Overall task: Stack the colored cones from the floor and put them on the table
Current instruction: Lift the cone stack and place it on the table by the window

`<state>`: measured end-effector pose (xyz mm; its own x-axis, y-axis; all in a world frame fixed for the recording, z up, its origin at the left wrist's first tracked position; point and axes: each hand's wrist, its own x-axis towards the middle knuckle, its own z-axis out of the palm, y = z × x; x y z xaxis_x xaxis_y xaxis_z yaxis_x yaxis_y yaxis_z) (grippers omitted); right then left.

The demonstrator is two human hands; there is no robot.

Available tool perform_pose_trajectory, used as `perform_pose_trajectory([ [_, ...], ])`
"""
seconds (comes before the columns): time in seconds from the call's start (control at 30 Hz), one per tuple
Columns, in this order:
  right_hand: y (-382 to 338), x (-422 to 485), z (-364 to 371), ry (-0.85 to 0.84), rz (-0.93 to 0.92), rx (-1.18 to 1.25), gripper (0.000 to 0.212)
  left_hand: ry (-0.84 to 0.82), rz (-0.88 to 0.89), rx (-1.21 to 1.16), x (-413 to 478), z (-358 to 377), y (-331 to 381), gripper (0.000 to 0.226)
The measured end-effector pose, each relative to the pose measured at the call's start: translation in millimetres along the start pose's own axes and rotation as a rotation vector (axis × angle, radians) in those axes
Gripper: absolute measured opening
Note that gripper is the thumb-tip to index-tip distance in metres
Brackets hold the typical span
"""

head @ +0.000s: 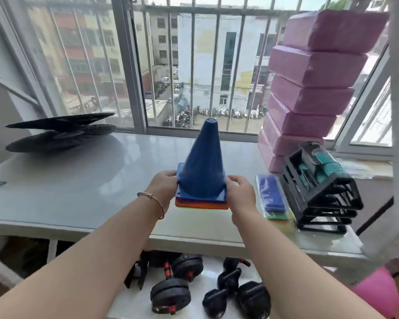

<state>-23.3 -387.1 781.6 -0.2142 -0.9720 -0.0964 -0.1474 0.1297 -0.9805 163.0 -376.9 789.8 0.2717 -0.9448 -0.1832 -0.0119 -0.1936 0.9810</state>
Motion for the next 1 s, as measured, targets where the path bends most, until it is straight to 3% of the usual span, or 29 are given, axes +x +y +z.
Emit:
perform_pose_trajectory([
  [0.57,7.8,80.0,28.5,-0.025,0.022,-0.135,0.033,0.042,-0.034,0.072,76.7,12.4,-23.2,0.026],
  [0.83,2.5,116.7,55.3,0.042,0.028,-0.233,0.016,0.071,0.073,0.408,131.9,11.1,-19.0,0.021],
  [1.0,-7.4,144.1,69.1,0.105,0.042,-0.295,0.02,0.069,0.112,0.543,163.2,16.8,-11.7,0.02],
])
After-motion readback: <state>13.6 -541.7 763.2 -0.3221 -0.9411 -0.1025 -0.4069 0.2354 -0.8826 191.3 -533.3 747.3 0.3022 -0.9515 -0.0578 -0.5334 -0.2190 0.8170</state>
